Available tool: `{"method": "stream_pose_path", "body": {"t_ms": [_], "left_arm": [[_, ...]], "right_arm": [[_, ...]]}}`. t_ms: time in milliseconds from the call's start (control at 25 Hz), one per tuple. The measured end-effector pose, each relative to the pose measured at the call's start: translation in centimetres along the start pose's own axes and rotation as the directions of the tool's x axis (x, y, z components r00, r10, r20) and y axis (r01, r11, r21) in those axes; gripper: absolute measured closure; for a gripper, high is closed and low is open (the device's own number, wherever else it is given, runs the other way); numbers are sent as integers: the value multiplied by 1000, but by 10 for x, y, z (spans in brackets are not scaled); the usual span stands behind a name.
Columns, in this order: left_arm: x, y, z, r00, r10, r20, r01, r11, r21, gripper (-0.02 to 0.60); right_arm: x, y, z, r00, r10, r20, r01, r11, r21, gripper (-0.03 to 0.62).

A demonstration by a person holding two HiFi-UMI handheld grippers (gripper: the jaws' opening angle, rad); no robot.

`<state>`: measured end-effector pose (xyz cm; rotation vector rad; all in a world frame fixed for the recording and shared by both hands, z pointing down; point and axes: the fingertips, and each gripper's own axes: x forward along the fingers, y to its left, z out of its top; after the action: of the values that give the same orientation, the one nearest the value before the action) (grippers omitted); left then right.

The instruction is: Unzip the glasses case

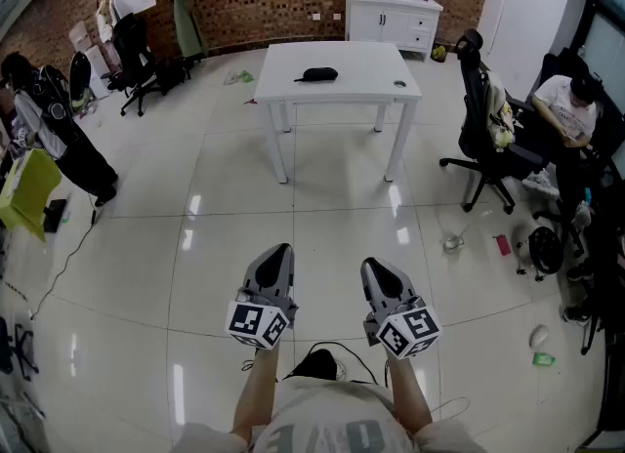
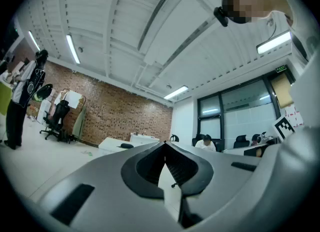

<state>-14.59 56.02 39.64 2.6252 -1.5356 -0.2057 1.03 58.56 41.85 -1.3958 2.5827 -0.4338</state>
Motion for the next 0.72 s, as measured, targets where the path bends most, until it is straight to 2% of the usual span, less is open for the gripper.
{"method": "stream_pose_path", "body": {"t_ms": [120, 240, 440, 600, 720], "left_arm": [[47, 19, -11, 1000, -3, -17, 3, 1000, -2, 578], [95, 47, -31, 1000, 4, -26, -4, 1000, -10, 578], [243, 127, -64, 999, 4, -45, -6, 999, -44, 578], [389, 199, -42, 998, -29, -50, 27, 999, -32, 578], [479, 241, -14, 997, -68, -31, 68, 998, 6, 578]], "right_arm": [[40, -35, -1, 1000, 4, -20, -3, 1000, 27, 592], [83, -66, -7, 999, 22, -31, -22, 1000, 10, 592], [220, -163, -5, 997, 37, -61, -36, 999, 26, 592], [363, -236, 33, 993, 39, -108, -40, 999, -12, 592], [449, -273, 67, 995, 44, -95, -48, 998, -48, 592]]}}
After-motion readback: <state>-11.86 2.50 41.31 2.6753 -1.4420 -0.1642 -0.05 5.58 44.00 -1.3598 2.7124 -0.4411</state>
